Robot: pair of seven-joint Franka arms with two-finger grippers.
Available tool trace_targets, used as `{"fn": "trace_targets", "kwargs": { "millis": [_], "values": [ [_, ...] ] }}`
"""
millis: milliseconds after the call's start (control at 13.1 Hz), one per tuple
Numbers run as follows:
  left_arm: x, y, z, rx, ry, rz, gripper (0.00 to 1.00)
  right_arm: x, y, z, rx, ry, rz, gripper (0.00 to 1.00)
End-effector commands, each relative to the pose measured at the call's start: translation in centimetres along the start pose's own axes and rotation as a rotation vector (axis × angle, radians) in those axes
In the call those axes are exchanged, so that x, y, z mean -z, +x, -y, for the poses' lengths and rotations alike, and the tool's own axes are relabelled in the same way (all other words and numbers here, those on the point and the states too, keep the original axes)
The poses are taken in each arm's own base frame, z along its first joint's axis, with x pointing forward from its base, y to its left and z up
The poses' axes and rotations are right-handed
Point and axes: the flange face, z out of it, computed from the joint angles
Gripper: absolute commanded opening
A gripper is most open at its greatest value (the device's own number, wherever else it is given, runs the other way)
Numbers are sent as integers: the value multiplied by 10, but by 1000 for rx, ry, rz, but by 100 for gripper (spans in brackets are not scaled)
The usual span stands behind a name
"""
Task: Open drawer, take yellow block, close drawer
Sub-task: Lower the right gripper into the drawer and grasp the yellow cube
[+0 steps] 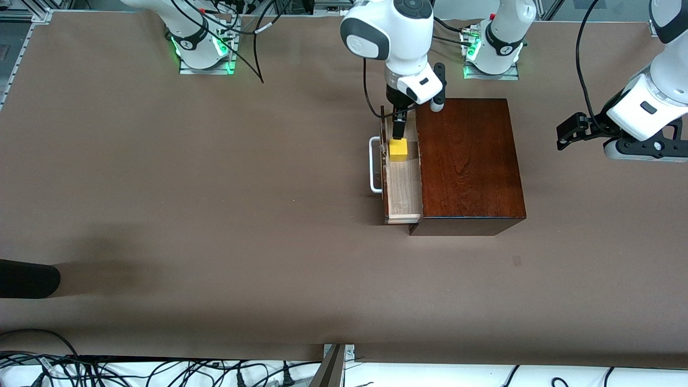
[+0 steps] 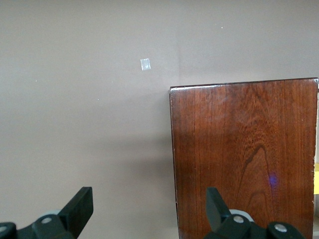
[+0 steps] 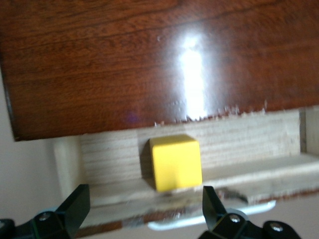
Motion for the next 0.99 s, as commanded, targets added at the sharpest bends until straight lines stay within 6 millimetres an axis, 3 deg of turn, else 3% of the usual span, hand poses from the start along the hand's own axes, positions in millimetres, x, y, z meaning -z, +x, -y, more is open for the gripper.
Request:
{"fn": "trace_targets", "kwargs": {
  "millis": [0,915],
  "values": [
    [8,-1,-2,-22,-17,2,100,-21,5,-10,117,-30,-18,100],
    [9,-1,-2,-22,-19,0,100,-59,-2,-15,135,-9,13,99]
  ]
}}
